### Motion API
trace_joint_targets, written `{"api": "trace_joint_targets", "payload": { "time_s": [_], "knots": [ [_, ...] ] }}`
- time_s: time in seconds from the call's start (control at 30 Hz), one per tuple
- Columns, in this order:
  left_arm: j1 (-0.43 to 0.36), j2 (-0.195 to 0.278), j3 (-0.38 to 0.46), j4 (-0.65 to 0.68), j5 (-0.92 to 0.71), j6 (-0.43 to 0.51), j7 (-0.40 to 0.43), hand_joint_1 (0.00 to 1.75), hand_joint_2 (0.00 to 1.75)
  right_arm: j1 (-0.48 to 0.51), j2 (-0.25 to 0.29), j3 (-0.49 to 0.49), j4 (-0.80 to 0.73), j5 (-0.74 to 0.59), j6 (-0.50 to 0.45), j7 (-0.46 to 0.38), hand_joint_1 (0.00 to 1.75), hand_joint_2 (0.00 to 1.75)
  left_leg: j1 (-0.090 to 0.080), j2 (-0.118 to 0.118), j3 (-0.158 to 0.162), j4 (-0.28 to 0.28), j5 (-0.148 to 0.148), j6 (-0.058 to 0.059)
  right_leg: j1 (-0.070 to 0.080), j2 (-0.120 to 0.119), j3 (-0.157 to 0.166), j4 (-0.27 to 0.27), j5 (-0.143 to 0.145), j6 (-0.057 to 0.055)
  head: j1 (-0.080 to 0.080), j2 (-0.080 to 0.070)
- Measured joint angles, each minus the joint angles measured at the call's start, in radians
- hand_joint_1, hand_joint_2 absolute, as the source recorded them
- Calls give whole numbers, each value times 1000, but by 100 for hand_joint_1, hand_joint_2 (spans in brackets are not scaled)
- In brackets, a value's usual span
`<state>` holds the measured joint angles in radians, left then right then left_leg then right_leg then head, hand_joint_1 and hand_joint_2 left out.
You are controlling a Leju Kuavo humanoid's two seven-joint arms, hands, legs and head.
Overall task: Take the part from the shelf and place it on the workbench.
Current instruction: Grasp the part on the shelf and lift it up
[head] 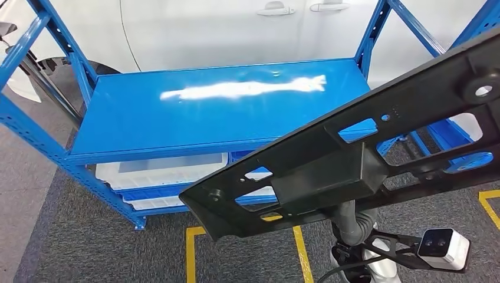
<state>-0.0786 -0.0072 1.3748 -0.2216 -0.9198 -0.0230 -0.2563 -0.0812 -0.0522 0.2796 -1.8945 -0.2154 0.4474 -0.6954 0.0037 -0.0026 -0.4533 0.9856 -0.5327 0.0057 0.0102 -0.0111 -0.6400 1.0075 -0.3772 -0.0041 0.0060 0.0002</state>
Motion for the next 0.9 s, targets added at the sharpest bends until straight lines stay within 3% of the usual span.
{"api": "trace_joint_targets", "payload": {
  "time_s": [0.07, 0.13, 0.2, 0.23, 0.27, 0.3, 0.37, 0.43, 0.5, 0.57, 0.6, 0.67, 0.73, 0.77, 0.8, 0.83, 0.9],
  "knots": [
    [2, -1, 2, 0, 2, 4, 4, 0, 175, 1, -2, 0, 0, -1, 0, 0, 175, 175, 2, 3, -14, -3, 16, 10, -4, 2, -8, 6, -1, 12, -2, 0],
    [2, -3, 4, 0, 2, 5, 8, 0, 175, 2, -4, 0, 0, 2, 0, 0, 175, 175, 6, 8, -35, -7, 40, 23, -9, 7, -30, 62, -67, 25, 1, 0],
    [2, -3, 5, 0, 2, 5, 11, 0, 175, 6, -4, 1, 0, 9, -2, 0, 175, 175, 5, 11, -62, -5, 62, 28, -15, 9, -63, 184, -166, 35, 4, 0],
    [3, -3, 5, 0, 2, 5, 14, 0, 175, 9, -5, 1, 0, 12, -5, 0, 175, 175, 5, 11, -78, -3, 74, 27, -18, 9, -74, 244, -192, 40, 4, 0],
    [3, -3, 6, 0, 2, 5, 17, 0, 175, 11, -5, 2, 0, 13, -8, 0, 175, 175, 5, 11, -95, 0, 85, 25, -21, 9, -73, 281, -195, 42, 4, 0],
    [3, -3, 6, 0, 3, 5, 20, 0, 175, 12, -6, 5, 0, 13, -14, 0, 175, 175, 6, 11, -111, 4, 95, 23, -23, 9, -55, 284, -177, 44, 4, 0],
    [3, -3, 7, 0, 5, 6, 25, 0, 175, 10, -10, 12, -1, 12, -26, 0, 175, 175, 6, 11, -140, 13, 111, 17, -26, 9, 33, 186, -128, 41, 4, 0],
    [3, -3, 8, 0, 6, 7, 29, 0, 175, 8, -15, 18, -6, 9, -40, 0, 175, 175, 4, 10, -156, 18, 127, 8, -22, 10, 132, 43, -129, 31, 3, 0],
    [3, -3, 8, 0, 5, 8, 32, 0, 175, 6, -22, 22, -15, 8, -51, 0, 175, 175, 4, 9, -162, 16, 143, -5, -15, 11, 166, -22, -142, 19, 6, 0],
    [5, -2, 8, 0, 3, 9, 34, 0, 175, 5, -27, 25, -22, 9, -56, 0, 175, 175, 6, 8, -167, 15, 150, -17, -15, 9, 154, -27, -125, 3, 10, 0],
    [6, -2, 8, 0, 1, 11, 34, 0, 175, 4, -29, 27, -25, 10, -56, 0, 175, 175, 7, 7, -175, 28, 131, -22, -16, 7, 145, -29, -114, -7, 9, 0],
    [7, -1, 8, 0, -2, 15, 35, 0, 175, 2, -30, 32, -28, 7, -54, 0, 175, 175, 10, 6, -205, 114, 40, -26, -17, 4, 120, -33, -89, -22, 6, 0],
    [6, -1, 8, 0, -2, 17, 34, 0, 175, 2, -31, 35, -28, 5, -52, 0, 175, 175, 10, 6, -236, 243, -47, -29, -13, 4, 88, -31, -65, -26, 3, 0],
    [5, -1, 8, 0, -2, 17, 33, 0, 175, 2, -32, 37, -28, 5, -50, 0, 175, 175, 10, 6, -238, 287, -56, -30, -12, 4, 72, -28, -54, -26, 3, 0],
    [5, -1, 8, 0, -2, 16, 30, 0, 175, 2, -33, 37, -28, 7, -46, 0, 175, 175, 10, 6, -225, 301, -42, -30, -11, 4, 55, -25, -43, -24, 3, 0],
    [5, -1, 8, 0, -1, 16, 27, 0, 175, 2, -33, 37, -28, 9, -41, 0, 175, 175, 10, 6, -195, 280, -15, -29, -10, 4, 38, -21, -34, -22, 3, 0],
    [3, 0, 8, 0, 0, 16, 22, 0, 175, 3, -33, 37, -31, 16, -32, 0, 175, 175, 8, 6, -92, 153, 21, -22, -9, 4, 10, -8, -18, -16, 3, 0]
  ]
}}
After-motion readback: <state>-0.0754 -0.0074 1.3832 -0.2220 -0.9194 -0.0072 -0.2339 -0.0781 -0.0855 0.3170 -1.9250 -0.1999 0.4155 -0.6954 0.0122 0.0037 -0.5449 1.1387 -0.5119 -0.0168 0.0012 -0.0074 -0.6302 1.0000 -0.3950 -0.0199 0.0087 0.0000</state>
